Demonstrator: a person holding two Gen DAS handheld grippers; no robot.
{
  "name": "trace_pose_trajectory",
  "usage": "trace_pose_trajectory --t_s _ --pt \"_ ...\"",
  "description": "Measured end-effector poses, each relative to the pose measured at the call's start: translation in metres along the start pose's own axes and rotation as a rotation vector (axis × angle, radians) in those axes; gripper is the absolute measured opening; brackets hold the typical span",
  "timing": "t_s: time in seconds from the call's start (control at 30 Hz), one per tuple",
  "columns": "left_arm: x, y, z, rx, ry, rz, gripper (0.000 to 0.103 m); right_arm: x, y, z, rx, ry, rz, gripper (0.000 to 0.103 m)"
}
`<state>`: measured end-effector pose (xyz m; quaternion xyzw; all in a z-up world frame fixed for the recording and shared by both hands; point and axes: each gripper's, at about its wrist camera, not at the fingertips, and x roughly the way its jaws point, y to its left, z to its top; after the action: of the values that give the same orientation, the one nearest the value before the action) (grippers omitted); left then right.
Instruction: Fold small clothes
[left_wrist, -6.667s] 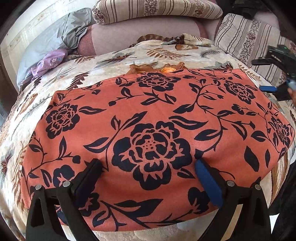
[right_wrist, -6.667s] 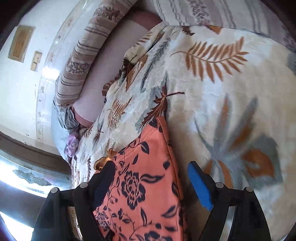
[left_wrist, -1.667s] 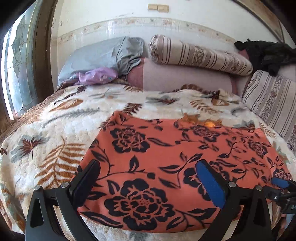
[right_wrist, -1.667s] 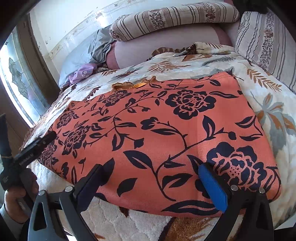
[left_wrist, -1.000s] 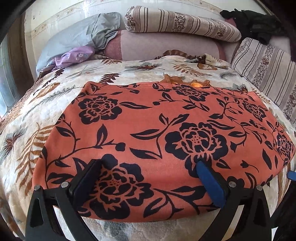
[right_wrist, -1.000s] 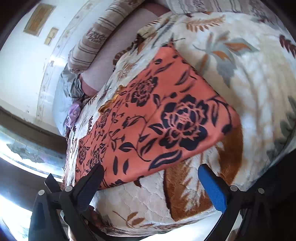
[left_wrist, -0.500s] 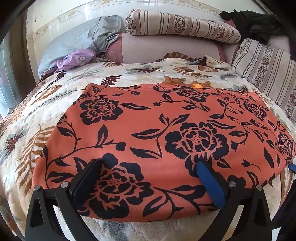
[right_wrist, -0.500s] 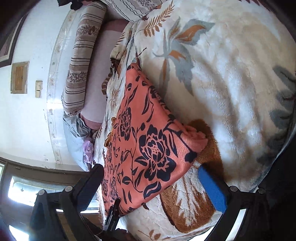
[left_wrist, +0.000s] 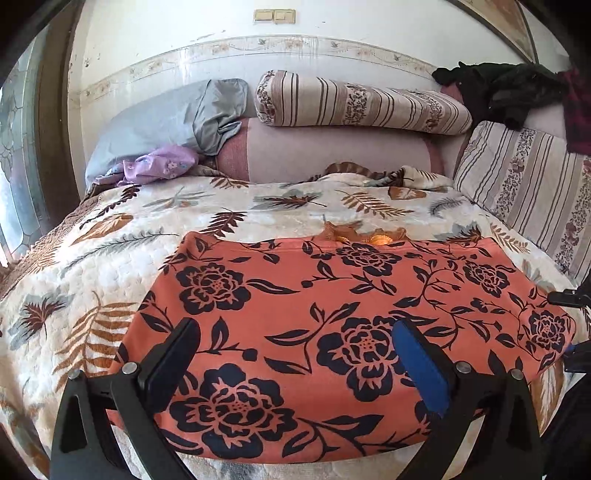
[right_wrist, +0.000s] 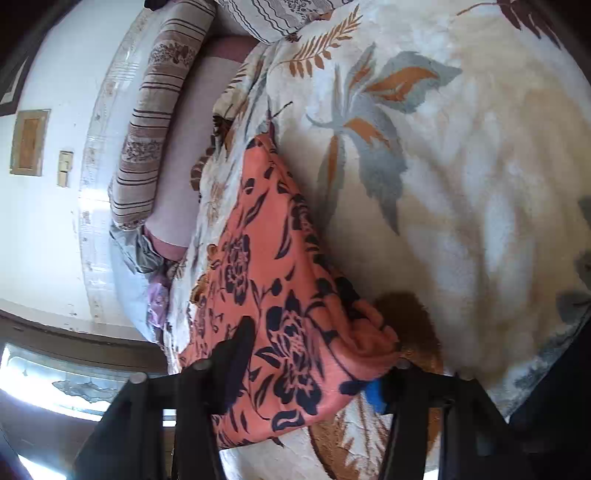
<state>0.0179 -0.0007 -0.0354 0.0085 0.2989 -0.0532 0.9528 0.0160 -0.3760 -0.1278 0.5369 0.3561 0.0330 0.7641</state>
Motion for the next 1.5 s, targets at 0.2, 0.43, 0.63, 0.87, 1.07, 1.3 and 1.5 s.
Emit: trace_pose_trajectory --t_s 0.2,0.43,0.63,0.87,1.07,1.3,1.5 --pt "0.034 -0.017 -0.008 0.077 0.193 0.019 0.103 0.016 0.025 0.003 -0.165 0.030 -0.145 0.047" --pt "0.031 -0.016 0.035 -0.024 0.135 -0.073 0.103 0.021 0.021 0.004 -0.150 0.032 -0.169 0.036" --pt "0.075 -0.023 0.007 0.039 0.263 0.045 0.103 0.022 0.039 0.004 -0.259 0.051 -0.237 0.032" --pt "0.052 0.016 0.025 -0.200 0.211 -0.139 0.103 0.013 0.155 -0.020 -0.551 -0.041 -0.211 0.019" --pt "0.026 0.105 0.045 -0.564 0.104 -0.353 0.103 0.059 0.232 -0.111 -0.827 0.046 -0.114 0.018" --pt "0.060 0.123 0.031 -0.764 0.252 -0.535 0.103 0.142 0.179 -0.167 -0.822 0.248 -0.163 0.019" --pt "0.079 0.096 0.042 -0.787 0.326 -0.626 0.103 0.124 0.181 -0.140 -0.730 0.260 -0.052 0.018"
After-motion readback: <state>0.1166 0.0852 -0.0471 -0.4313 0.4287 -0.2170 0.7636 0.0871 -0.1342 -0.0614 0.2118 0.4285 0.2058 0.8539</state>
